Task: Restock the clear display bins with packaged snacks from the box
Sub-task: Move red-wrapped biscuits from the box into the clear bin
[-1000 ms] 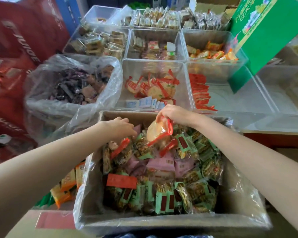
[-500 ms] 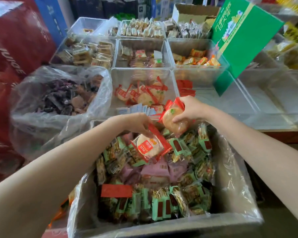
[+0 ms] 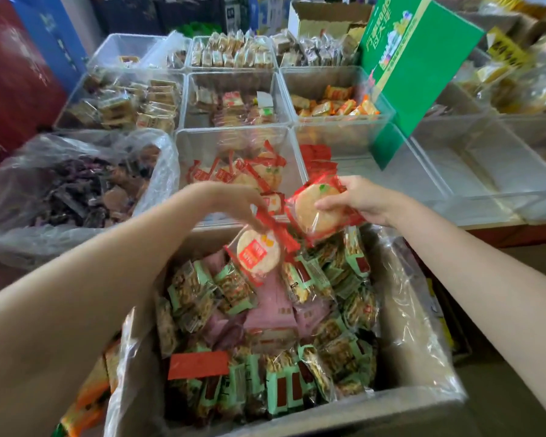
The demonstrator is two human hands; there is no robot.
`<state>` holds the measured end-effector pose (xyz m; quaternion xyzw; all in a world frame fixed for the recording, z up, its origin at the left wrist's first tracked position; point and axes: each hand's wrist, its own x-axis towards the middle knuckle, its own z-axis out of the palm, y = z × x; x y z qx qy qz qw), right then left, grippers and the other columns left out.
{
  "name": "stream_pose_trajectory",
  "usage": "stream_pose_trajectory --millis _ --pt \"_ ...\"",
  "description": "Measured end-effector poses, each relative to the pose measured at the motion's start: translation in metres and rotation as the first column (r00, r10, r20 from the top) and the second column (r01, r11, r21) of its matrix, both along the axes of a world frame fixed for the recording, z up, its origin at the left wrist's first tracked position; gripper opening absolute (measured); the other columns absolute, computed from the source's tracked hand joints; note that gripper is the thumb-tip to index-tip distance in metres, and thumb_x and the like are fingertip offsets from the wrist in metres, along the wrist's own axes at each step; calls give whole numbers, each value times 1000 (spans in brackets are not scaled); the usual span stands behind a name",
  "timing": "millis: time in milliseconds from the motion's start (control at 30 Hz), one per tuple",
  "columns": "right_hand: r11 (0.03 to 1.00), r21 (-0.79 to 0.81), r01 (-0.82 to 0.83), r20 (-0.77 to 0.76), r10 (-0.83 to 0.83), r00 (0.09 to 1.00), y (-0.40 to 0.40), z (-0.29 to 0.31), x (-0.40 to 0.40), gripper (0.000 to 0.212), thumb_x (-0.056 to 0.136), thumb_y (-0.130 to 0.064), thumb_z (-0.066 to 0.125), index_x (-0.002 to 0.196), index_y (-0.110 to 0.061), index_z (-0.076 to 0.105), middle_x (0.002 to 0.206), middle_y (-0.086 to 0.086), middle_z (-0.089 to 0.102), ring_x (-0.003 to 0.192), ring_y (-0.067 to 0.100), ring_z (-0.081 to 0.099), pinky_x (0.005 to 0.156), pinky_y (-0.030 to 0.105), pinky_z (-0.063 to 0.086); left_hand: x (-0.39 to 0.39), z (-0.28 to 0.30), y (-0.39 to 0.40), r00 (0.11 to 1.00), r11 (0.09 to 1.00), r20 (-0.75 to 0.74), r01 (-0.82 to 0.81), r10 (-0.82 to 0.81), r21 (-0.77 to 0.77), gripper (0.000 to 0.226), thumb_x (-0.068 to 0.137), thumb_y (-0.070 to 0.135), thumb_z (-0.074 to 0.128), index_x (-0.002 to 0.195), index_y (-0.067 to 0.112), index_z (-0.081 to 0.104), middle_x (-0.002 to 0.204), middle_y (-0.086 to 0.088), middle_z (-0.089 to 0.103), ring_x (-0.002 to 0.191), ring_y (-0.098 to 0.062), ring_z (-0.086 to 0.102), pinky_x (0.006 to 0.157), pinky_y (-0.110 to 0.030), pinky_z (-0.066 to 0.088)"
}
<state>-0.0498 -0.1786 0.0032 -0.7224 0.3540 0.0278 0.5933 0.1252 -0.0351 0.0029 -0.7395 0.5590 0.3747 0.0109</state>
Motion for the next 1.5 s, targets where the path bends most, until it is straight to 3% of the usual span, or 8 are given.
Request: stream_pose_trajectory --millis 367,500,700,1000,1133,1267,1367,1500 --pt "615 781 112 279 -504 818 -57 4 -14 47 83 -41 54 121 -14 61 120 15 63 104 34 62 89 51 49 -12 46 -53 775 719 -597 -536 209 -443 12 85 6 62 91 16 65 83 1 61 72 -4 55 67 -13 46" --pt "667 732 139 334 -529 780 -85 8 -12 32 91 -37 50 115 -18 60 95 10 73 82 24 71 70 37 58 -33 31 -88 687 695 -684 -617 246 -370 19 86 2 60 104 8 64 93 -6 63 84 -13 59 76 -22 50" --pt "702 705 99 491 -583 647 -159 2 -25 53 88 -33 56 138 -21 43 116 4 64 97 18 66 72 31 56 -44 9 -123 369 483 -783 -870 502 -100 8 94 14 52 95 8 58 86 -7 64 72 -17 64 61 -28 56" --pt "664 706 246 432 -679 593 -212 -4 -22 68 71 -39 61 136 -21 48 124 3 62 111 16 60 82 29 52 -29 -9 -188 209 231 -691 -971 692 -62 7 94 9 46 96 11 53 81 -6 62 63 -16 61 52 -28 48" --pt "691 668 275 374 -632 679 -218 -15 -9 73 66 -42 67 134 -26 49 117 0 65 100 16 63 75 27 53 -23 -11 -212 270 331 -678 -943 683 -41 14 94 13 51 107 11 55 94 -9 66 78 -20 65 61 -32 55" --pt "658 686 313 335 -666 666 -221 -30 8 22 89 -34 55 109 -26 59 103 2 66 94 18 62 75 31 53 -30 -7 -234 136 321 -822 -945 553 60 12 97 12 44 102 10 55 81 -8 64 68 -17 64 47 -24 53" --pt "628 682 374 287 -701 652 -219 -38 20 38 87 -35 60 123 -23 55 113 6 65 100 22 63 75 34 54 -28 -15 -247 -18 268 -875 -949 484 168 29 98 27 44 112 3 55 74 -10 65 64 -19 66 53 -28 55" --pt "618 634 464 239 -728 643 -214 -48 35 57 79 -39 70 130 -23 51 119 9 64 100 23 65 63 28 56 -31 -32 -265 31 254 -867 -961 498 112 47 89 35 60 120 2 50 101 -16 64 79 -24 65 63 -34 56"
